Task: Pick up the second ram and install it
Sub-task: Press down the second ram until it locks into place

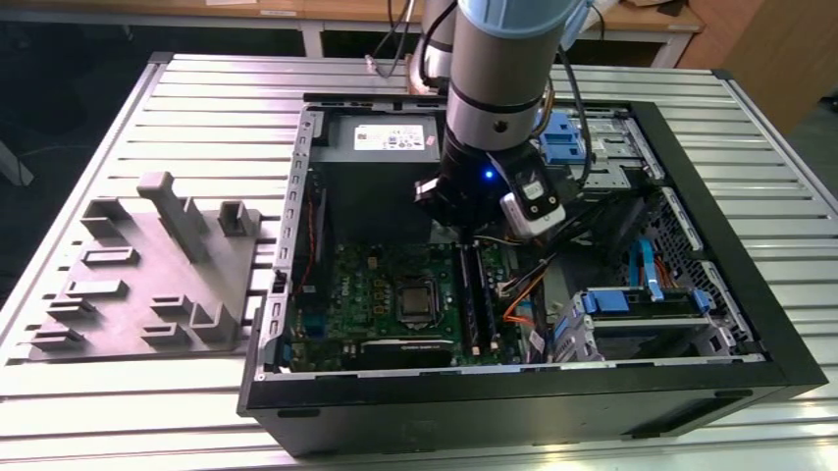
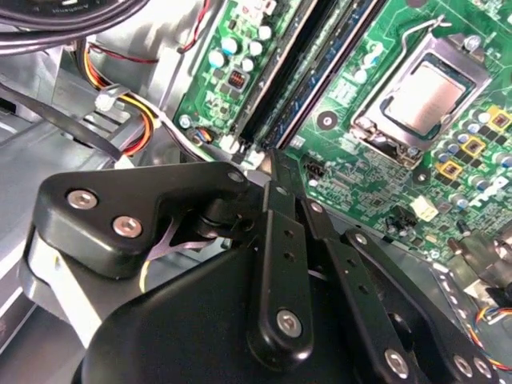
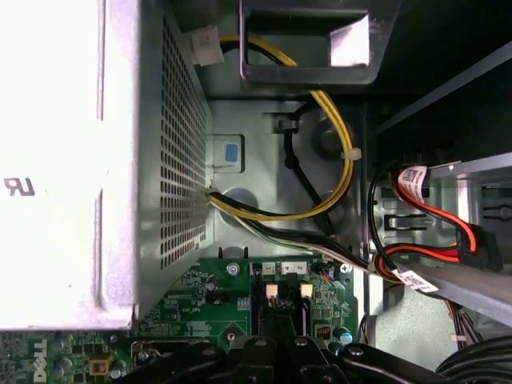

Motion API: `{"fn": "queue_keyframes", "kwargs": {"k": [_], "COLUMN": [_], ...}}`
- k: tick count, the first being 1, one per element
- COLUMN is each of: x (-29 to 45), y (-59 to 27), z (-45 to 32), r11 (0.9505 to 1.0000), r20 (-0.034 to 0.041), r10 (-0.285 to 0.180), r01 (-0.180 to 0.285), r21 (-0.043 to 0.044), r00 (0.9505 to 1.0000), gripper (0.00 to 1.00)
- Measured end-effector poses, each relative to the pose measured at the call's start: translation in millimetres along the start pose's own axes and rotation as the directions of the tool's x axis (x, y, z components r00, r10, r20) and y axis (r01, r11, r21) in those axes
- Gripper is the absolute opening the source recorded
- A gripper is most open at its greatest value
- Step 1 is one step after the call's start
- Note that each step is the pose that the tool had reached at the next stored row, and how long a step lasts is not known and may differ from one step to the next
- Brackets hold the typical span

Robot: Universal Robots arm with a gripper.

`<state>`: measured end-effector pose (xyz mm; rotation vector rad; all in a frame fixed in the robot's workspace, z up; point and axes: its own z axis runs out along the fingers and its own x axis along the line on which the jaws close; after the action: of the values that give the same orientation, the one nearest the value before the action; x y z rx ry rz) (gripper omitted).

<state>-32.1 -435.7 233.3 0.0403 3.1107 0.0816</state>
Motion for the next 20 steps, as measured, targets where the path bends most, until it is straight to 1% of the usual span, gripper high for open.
{"fn": "queue_keyframes", "kwargs": {"k": [5,9,14,20], "x": [-0.2,-0.3,-0.7,-1.1], "y": [-6.2,-13.2,-24.9,-41.4], "z": [-0.2,-0.6,-1.2,-2.0], "r11": [1.0,1.0,1.0,1.0], "r20": [0.0001,0.0001,0.0001,0.0001], "r10": [0.0,0.0,0.0,0.0], "r01": [0.0,0.0,0.0,0.0], "r21": [0.0012,0.0014,0.0014,0.0014], "r00": [1.0,1.0,1.0,1.0], "gripper": [0.1,0.1,0.1,0.1]}}
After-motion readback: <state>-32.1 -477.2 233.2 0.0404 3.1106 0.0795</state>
